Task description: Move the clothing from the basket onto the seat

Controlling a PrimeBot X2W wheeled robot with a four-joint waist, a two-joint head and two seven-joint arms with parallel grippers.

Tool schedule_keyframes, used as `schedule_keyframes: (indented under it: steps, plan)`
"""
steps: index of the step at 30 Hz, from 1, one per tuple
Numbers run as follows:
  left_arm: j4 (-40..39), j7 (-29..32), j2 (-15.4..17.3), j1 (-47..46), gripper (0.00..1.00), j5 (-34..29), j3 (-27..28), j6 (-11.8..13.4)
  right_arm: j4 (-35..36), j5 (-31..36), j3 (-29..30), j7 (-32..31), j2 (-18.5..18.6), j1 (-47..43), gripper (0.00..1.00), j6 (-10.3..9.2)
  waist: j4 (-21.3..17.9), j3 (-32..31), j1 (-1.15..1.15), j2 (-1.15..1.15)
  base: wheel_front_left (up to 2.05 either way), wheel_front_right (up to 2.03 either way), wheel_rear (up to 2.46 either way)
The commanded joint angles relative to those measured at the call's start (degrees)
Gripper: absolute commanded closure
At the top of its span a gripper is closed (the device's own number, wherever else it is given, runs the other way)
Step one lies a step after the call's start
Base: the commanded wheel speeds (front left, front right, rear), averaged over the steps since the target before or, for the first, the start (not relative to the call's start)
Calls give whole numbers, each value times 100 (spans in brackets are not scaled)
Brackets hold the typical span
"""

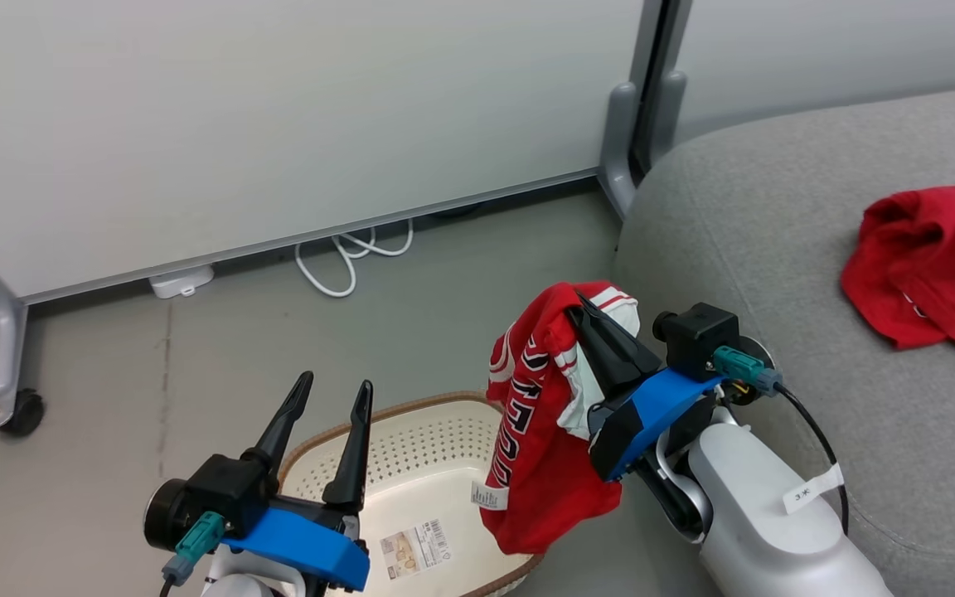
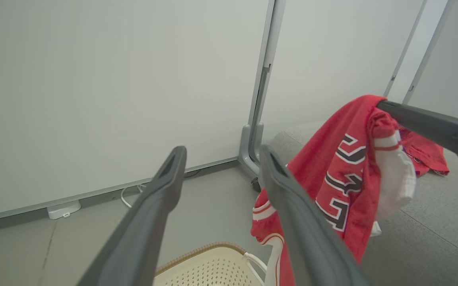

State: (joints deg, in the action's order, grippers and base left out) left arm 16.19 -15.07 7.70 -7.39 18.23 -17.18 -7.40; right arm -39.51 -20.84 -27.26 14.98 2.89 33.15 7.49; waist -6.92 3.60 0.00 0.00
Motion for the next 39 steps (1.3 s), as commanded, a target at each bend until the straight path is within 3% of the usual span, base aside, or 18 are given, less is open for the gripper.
schedule_keyframes:
  steps: [1,26,39]
  plan:
    - [-15,-16,35,40,0,19,13,-10,51,-62,-5,29,-1,-3,100,1,-161,33,0,0,0,0,0]
    - [-127,-15,262,-224,0,87,-190,-10,284,-164,95,28,-5,-147,100,1,-2358,268,0,0,0,0,0]
    - [-11,-15,330,-520,0,183,-532,-10,465,-101,459,28,-6,-359,100,1,-2468,460,0,0,0,0,0]
